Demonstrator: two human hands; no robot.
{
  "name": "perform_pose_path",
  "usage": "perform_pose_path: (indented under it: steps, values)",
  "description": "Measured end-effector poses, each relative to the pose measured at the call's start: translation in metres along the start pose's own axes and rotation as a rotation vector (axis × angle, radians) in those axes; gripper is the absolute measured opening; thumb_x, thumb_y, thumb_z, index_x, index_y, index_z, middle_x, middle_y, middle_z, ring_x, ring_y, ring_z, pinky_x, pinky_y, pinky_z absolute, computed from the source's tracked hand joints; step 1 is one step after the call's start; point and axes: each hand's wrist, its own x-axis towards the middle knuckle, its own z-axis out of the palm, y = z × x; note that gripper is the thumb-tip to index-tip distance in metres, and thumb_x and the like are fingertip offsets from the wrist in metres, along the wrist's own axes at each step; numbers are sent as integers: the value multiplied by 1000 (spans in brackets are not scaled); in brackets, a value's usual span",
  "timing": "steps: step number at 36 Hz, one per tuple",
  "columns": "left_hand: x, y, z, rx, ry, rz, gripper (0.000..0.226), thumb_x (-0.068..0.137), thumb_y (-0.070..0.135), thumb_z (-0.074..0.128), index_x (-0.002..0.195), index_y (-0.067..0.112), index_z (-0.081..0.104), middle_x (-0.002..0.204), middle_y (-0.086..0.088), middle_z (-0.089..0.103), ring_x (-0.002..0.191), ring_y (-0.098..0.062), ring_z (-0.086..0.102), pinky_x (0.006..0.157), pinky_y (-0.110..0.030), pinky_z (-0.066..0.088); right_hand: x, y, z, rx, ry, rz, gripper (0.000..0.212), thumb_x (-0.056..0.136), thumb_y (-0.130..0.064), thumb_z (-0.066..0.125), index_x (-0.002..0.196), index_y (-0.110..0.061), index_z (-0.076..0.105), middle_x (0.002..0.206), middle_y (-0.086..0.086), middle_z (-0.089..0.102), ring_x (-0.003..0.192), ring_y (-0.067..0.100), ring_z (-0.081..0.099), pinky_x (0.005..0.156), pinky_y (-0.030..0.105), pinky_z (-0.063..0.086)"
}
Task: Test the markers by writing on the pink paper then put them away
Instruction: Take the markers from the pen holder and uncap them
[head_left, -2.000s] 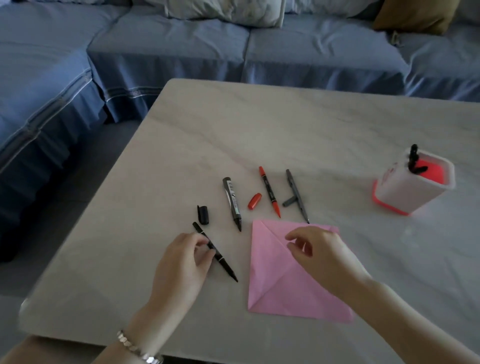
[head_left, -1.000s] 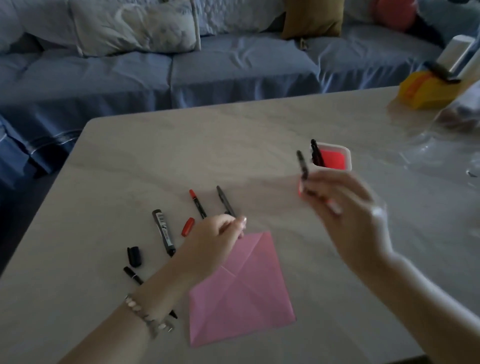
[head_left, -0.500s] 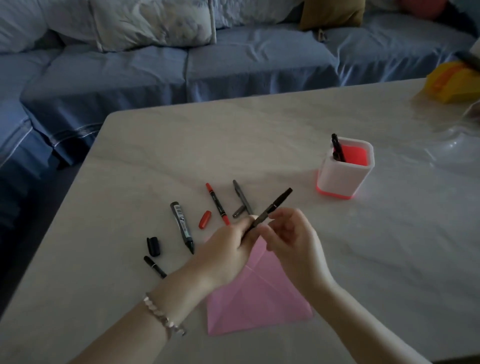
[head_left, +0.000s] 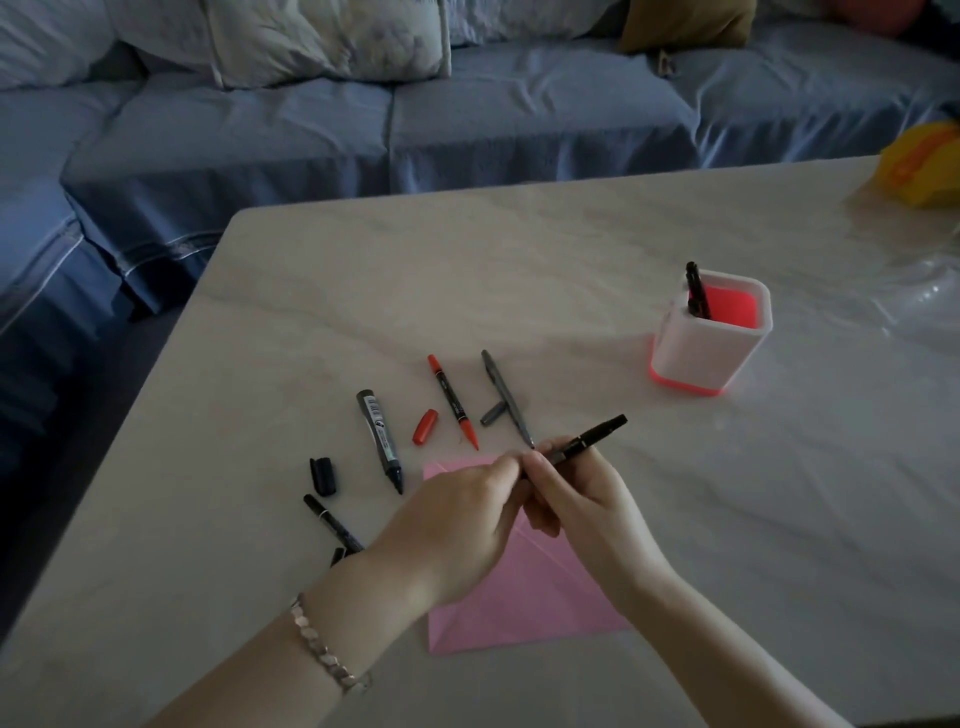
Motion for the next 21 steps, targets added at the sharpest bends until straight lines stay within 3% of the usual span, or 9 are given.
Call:
perform_pose_path:
  steps: [3,6,10,14,16,18,19,21]
  values:
    - [1,1,-1,-8,-12,0,27,99,31,30,99,23,55,76,21,55,70,1,55,60,-6,39,-1,2,0,54,5,6,15,94,-12,46,80,-7,49,45,-7,51,42,5,45,45,17,38]
    - [0,2,1,-17,-36,2,28,99,32,30,106,23,55,81,19,60,77,-3,61,67,-15,46,-2,4,0,126,5,36,15,94,-10,44,79,-5,46,43,-8,48,40,4,43,42,15,36]
    - [-2,-1,1,8,-51,-2,35,97,41,29,120,27,50,83,11,67,65,-3,58,63,-24,48,-5,6,-2,171,-13,39,19,94,-6,42,76,-6,44,44,-9,46,41,4,41,42,13,33]
    - [-2,-3,-1,-44,-92,-36,29,95,46,32,107,28,52,74,15,62,62,-1,57,58,-21,45,-6,6,-9,129,-89,33,19,94,-6,42,76,-7,46,47,-7,50,45,6,45,46,14,35]
    - [-1,-3,0,-35,-96,-57,28,93,49,31,106,27,45,68,11,59,54,-1,54,49,-17,40,-2,5,-14,117,-113,45,16,93,-8,44,78,-9,49,50,-5,55,49,8,48,47,16,36]
    - [0,-4,0,-76,-101,-150,25,93,48,29,107,28,34,54,8,44,37,-3,38,40,-13,28,6,2,-21,151,-90,81,14,93,-9,45,80,-9,50,54,0,58,50,10,51,47,18,38]
    - [-1,-5,-1,-136,-91,-217,19,95,44,29,107,29,31,53,8,39,37,-3,33,41,-16,27,11,0,-27,194,-63,112,13,93,-7,45,81,-8,51,54,2,58,50,11,52,46,18,38]
    - [-1,-13,-3,-237,-37,-340,10,98,33,29,107,28,31,64,4,43,52,-9,40,53,-25,34,23,-4,-39,316,-2,167,14,93,-2,42,84,-7,52,52,2,56,50,13,57,44,18,39]
